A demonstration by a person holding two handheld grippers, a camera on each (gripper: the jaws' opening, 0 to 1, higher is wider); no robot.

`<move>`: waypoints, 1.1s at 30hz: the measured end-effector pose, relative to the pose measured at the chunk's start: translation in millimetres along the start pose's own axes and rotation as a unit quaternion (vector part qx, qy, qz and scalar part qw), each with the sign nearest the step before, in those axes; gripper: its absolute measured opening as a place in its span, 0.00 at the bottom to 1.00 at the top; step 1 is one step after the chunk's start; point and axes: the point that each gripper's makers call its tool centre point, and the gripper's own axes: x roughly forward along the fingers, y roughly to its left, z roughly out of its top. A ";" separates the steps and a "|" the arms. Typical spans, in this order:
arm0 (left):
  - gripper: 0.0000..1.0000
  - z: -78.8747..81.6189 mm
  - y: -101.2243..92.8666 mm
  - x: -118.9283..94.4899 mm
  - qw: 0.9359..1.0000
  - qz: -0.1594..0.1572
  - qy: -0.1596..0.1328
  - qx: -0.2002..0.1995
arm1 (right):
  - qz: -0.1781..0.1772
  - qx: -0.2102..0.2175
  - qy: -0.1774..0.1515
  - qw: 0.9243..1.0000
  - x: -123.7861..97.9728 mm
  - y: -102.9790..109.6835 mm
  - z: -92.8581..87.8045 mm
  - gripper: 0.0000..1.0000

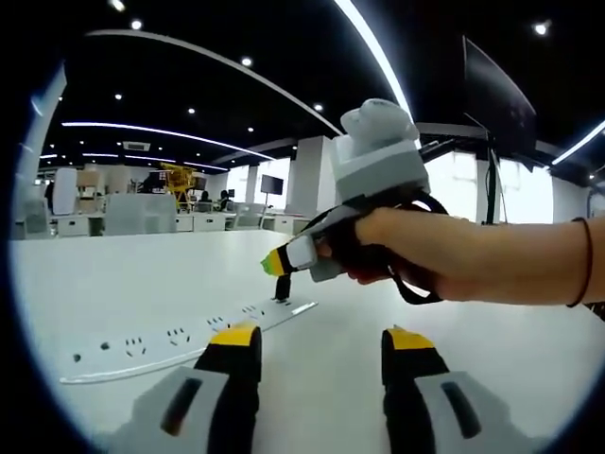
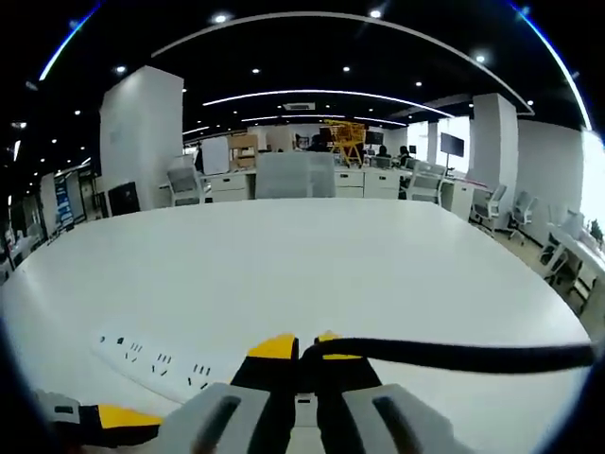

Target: Find the data cable on the table. Grasp the USB connector end of the cable and insert it into the USB port on the table

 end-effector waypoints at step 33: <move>0.51 -2.0 1.9 -0.6 1.000 0.005 0.003 0.000 | 0.017 0.015 -0.040 0.999 -8.1 7.6 -7.7 0.08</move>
